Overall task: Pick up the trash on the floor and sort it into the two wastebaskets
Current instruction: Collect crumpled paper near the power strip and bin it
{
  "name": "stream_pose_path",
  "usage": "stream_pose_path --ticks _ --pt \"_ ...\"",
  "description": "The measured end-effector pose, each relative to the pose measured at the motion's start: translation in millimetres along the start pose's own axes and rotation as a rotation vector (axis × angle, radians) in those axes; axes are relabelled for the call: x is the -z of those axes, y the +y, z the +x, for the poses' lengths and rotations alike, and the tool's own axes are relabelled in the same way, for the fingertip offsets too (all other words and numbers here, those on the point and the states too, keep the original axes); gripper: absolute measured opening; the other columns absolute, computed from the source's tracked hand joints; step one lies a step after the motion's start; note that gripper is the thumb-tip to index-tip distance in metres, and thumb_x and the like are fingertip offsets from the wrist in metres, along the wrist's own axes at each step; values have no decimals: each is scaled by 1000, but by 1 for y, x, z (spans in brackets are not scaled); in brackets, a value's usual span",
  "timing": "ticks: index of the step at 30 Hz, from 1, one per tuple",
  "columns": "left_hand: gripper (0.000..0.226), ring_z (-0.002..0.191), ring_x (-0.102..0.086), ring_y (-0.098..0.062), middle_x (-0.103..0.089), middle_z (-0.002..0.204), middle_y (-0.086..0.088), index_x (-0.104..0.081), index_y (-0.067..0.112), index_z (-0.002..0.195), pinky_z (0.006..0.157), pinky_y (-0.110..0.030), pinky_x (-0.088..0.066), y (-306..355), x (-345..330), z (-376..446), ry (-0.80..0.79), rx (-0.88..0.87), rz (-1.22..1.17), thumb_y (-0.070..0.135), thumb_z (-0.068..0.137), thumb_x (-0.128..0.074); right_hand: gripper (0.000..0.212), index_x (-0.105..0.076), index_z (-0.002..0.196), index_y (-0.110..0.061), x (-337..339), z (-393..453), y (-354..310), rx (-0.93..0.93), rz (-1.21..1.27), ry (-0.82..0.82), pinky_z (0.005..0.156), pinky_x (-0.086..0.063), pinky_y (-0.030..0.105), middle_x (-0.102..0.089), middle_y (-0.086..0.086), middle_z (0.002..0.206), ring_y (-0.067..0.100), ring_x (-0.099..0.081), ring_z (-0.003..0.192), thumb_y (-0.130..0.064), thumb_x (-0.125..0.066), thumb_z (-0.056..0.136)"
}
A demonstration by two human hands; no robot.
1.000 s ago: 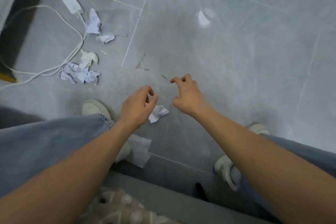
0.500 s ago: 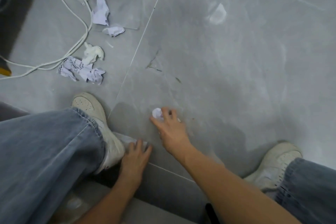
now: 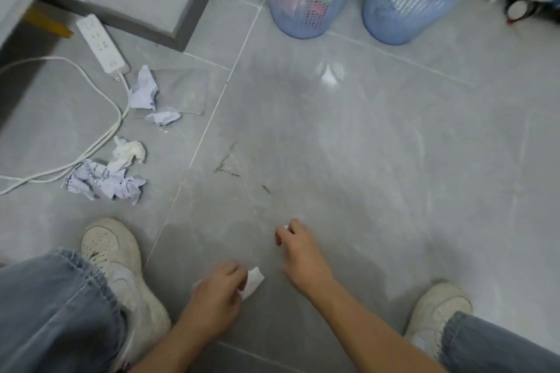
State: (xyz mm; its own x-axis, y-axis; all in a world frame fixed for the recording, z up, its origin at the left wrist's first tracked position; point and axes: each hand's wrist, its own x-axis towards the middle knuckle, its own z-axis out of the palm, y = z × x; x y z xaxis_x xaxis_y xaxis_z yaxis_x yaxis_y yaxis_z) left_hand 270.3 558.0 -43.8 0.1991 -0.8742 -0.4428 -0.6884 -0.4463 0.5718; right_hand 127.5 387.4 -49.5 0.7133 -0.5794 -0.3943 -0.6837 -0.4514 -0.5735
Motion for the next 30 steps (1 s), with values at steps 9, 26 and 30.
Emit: stream_pose_path --ticks 9,26,30 --pt "37 57 -41 -11 -44 64 7 -46 23 76 54 -22 -35 179 165 185 534 -105 -427 -9 74 -64 32 -57 85 -22 226 89 10 -95 242 606 67 -33 11 -51 -5 86 -1 -46 73 7 -53 71" --pt "47 93 -58 -24 -57 111 -4 -48 18 133 78 -39 -48 367 308 473 552 -395 -122 28 90 -64 55 -54 143 -34 511 288 105 -263 -41 534 118 -33 45 -47 17 140 41 -46 132 -24 -60 89" --pt "28 81 -60 -20 -62 100 0 -53 21 118 76 -43 -53 327 350 406 532 -352 -183 21 91 -61 56 -58 142 -23 501 265 68 -127 -46 532 117 -33 40 -54 18 141 33 -48 136 -11 -62 87"
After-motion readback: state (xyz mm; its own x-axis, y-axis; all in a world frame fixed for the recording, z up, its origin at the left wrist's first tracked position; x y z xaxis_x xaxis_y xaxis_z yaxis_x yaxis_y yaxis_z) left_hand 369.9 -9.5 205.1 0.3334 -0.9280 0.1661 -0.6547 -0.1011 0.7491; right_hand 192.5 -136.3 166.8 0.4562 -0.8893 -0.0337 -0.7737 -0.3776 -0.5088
